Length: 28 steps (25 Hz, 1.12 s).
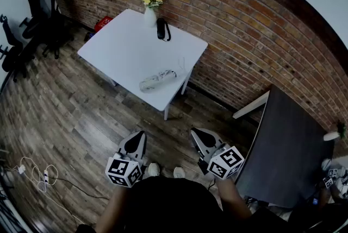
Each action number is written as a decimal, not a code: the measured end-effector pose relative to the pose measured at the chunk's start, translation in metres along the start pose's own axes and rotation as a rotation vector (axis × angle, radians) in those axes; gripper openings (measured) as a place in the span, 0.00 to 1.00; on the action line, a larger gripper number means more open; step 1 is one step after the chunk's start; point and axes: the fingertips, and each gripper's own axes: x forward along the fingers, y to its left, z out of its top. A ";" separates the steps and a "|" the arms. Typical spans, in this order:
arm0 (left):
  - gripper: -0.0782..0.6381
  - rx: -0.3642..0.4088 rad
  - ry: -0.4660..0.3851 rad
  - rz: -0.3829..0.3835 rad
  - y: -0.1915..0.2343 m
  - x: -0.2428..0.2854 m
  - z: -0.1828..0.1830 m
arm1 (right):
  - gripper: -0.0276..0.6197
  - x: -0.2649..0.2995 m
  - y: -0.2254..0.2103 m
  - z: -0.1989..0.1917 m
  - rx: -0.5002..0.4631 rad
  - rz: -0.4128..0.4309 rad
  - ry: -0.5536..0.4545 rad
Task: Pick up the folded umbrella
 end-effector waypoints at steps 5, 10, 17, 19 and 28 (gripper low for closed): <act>0.13 0.006 -0.011 0.012 0.005 -0.003 0.004 | 0.08 0.005 0.006 -0.001 -0.016 0.011 0.003; 0.13 0.016 -0.011 -0.009 0.005 -0.002 0.007 | 0.08 0.002 0.006 -0.001 -0.018 -0.015 0.004; 0.13 0.006 -0.010 -0.024 0.015 -0.004 0.003 | 0.08 0.003 0.008 -0.003 0.002 -0.022 0.002; 0.13 0.008 -0.003 -0.025 0.019 -0.005 0.003 | 0.08 0.005 0.008 -0.004 0.005 -0.037 0.007; 0.13 0.011 0.001 -0.036 0.047 -0.026 -0.001 | 0.08 0.020 0.027 -0.010 0.020 -0.055 0.001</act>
